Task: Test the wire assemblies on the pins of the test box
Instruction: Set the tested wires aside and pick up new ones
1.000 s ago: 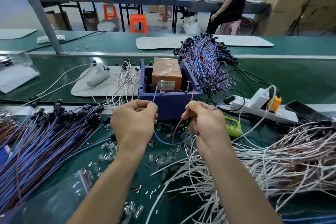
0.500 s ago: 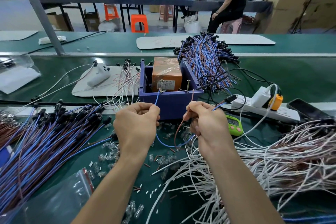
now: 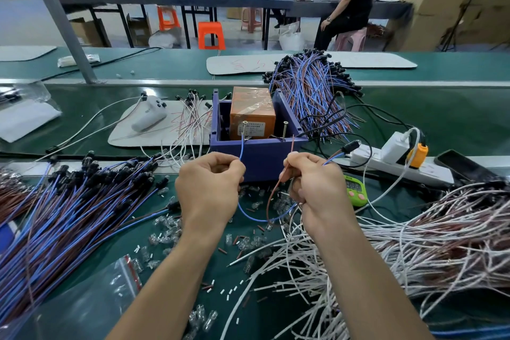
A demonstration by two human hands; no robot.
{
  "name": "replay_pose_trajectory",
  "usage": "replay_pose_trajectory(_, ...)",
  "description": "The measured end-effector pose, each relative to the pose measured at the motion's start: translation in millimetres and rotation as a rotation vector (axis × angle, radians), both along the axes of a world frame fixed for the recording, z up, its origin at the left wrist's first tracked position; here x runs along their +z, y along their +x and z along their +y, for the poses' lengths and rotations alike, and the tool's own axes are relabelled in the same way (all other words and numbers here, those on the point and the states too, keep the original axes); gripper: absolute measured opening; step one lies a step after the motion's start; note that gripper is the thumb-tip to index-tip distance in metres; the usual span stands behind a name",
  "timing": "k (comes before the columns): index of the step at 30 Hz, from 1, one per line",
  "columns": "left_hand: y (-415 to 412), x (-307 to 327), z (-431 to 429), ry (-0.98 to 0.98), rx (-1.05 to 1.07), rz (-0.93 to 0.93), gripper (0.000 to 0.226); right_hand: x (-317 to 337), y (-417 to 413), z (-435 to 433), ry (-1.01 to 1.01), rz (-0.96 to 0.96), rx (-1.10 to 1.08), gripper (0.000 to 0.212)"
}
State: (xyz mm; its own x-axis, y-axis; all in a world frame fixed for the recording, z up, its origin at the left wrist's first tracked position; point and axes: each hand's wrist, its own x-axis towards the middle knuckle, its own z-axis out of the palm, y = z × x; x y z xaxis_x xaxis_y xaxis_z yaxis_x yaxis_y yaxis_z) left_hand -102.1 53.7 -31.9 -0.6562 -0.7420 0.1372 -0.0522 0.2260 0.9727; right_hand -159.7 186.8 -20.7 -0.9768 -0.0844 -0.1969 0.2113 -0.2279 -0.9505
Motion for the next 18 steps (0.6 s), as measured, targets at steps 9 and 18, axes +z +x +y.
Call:
replay_pose_trajectory(9,0.6,0.7,-3.4,0.027,0.053,-0.001,0.017,0.5,-1.4,0.4,0.019,0.005,-0.006,0.027)
replay_pose_trajectory(18,0.2,8.1,-0.8,-0.059,0.033,0.03,0.022,0.3,0.4,0.7,0.015,0.006,-0.02,0.03)
